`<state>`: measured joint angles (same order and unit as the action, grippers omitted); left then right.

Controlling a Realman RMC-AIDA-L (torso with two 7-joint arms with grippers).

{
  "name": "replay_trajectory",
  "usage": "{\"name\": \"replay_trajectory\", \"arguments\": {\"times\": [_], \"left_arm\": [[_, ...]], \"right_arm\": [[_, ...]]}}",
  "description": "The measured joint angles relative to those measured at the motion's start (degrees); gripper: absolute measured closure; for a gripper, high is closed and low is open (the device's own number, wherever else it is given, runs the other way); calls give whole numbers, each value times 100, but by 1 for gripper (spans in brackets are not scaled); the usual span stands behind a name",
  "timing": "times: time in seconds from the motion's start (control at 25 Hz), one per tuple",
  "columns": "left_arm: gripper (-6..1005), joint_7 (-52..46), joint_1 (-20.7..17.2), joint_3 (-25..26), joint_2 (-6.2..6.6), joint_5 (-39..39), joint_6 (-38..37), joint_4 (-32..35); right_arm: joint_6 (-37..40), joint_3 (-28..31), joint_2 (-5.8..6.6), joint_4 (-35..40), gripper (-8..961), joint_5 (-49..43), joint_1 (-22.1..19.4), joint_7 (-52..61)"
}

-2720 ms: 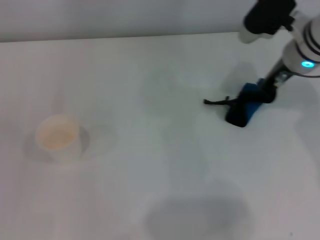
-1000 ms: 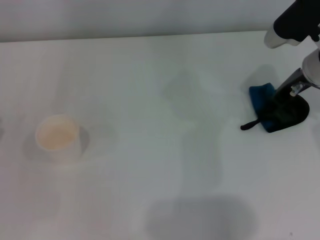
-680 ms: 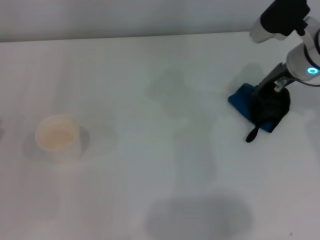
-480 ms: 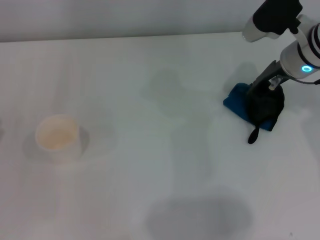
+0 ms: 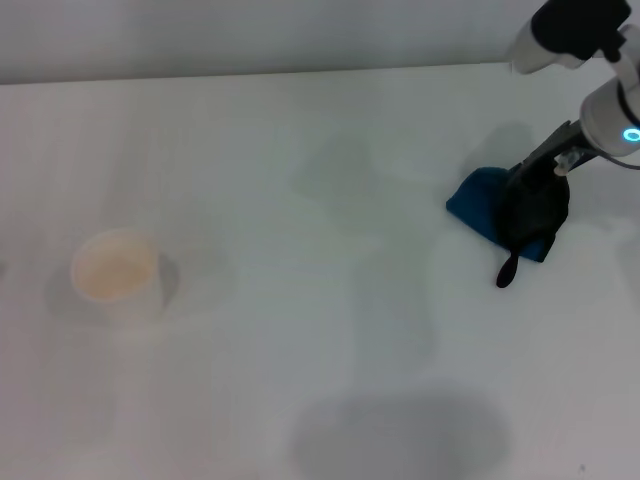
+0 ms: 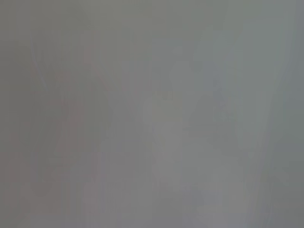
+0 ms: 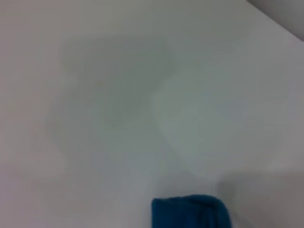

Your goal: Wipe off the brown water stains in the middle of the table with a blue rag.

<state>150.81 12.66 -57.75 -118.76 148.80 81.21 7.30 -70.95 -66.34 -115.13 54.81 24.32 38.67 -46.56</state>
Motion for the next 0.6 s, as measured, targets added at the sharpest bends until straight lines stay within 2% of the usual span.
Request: {"name": "replay_trajectory", "arguments": {"times": [0.12,0.32,0.48,0.6], "left_arm": [[152,0,8,0,2,0,0,0],[152,0,18,0,2,0,0,0],[152,0,14,0,2,0,0,4],[152,0,5,0,2,0,0,4]], "right_arm": [[-113,82,-10,303,714,40,-150,-1],[-448,115,23,895,611,637,-472,-75],[-706,444,6,1627,529,1169,-836,-255],[-682,600,12,1802,436,1500,-995,-399]]}}
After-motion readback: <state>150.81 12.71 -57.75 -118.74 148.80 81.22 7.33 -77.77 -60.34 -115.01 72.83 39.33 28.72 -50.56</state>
